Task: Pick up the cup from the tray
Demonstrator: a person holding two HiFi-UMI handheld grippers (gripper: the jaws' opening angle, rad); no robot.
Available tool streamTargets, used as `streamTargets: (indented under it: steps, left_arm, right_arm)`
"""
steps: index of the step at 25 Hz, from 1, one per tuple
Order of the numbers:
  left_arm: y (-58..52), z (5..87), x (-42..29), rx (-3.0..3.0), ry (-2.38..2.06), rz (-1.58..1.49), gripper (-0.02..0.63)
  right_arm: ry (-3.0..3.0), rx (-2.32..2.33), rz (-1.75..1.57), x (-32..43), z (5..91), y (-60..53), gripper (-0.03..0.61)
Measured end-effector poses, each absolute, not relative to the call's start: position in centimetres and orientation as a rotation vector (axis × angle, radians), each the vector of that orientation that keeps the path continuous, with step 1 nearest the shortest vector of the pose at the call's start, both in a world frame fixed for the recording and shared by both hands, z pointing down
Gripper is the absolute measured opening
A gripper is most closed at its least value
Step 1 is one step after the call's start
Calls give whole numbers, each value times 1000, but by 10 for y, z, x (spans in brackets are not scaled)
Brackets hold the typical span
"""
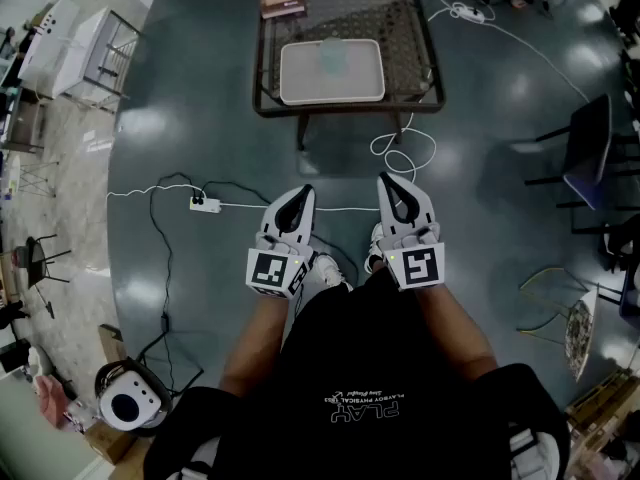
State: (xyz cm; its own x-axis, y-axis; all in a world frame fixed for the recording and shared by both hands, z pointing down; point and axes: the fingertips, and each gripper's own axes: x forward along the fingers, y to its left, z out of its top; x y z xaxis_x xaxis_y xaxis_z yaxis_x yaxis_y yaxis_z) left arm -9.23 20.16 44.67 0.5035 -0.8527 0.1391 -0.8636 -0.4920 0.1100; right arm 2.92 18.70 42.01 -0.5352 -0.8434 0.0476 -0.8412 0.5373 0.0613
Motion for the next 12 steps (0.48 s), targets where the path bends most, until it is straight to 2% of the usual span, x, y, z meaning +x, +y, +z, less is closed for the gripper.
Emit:
streamTargets:
  steps: [12]
  left_arm:
    - [202,437,-85,2589,-1480,81,8]
  right_arm:
    - [-2680,1470,-55,34,425,187,-2]
